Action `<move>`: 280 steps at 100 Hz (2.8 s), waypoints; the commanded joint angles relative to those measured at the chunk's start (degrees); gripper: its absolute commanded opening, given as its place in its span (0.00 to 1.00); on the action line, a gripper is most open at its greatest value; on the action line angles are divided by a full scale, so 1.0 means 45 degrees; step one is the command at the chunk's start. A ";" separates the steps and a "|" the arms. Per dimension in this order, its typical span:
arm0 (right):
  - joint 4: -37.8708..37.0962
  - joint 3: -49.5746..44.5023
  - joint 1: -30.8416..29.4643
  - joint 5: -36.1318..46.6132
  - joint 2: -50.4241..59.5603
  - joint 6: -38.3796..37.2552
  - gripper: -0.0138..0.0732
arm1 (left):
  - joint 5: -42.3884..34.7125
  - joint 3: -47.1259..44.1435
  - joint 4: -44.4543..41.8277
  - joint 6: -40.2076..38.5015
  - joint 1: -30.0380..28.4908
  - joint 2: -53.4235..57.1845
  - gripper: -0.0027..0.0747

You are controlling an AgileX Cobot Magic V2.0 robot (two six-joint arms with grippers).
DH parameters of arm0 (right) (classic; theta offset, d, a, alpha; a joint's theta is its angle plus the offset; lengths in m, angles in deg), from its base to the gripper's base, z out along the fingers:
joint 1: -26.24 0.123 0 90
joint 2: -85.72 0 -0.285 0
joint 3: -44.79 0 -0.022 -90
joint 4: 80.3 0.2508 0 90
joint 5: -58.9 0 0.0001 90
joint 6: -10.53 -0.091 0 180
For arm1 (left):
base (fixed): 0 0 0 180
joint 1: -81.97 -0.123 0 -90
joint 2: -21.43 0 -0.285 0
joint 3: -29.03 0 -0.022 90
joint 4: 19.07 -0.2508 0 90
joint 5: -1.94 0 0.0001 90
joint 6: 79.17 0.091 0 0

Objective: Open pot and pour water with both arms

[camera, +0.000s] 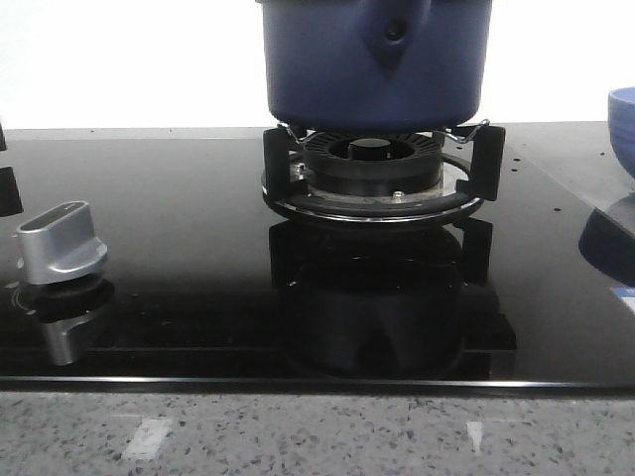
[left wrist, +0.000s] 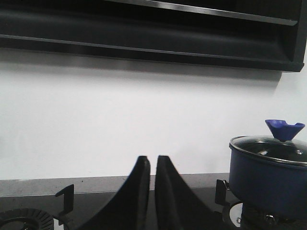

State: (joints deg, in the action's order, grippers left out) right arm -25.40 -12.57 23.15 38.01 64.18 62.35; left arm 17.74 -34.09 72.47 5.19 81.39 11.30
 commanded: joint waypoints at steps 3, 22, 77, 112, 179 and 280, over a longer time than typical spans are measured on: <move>0.0343 0.0328 -0.0014 0.0555 -0.0112 0.0096 0.09 | -0.0020 0.0336 0.0390 0.0000 0.0101 -0.0140 0.01; 0.0343 0.0328 -0.0014 0.0555 -0.0112 0.0096 0.09 | -0.0317 0.0336 -0.5141 -0.5660 0.0077 -0.0140 0.01; 0.0343 0.0328 -0.0014 0.0555 -0.0112 0.0096 0.09 | -0.3705 -0.3503 -1.8770 -1.8545 0.0077 0.0911 0.01; 0.0343 0.0328 -0.0014 0.0545 -0.0112 0.0096 0.09 | -0.3337 -0.3545 -1.8798 -1.8545 0.0082 0.0935 0.01; 0.0343 0.0304 -0.0014 0.0545 -0.0112 0.0096 0.09 | -0.3337 -0.3545 -1.8798 -1.8545 0.0082 0.0935 0.01; -1.3417 -0.4895 0.0279 0.4002 0.3441 -1.3312 0.09 | -0.3358 -0.3545 -1.8798 -1.8545 0.0082 0.0911 0.01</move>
State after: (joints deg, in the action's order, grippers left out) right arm -84.80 -33.11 23.56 51.67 78.31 2.58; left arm 6.97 -48.25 -12.25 -77.80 81.39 13.83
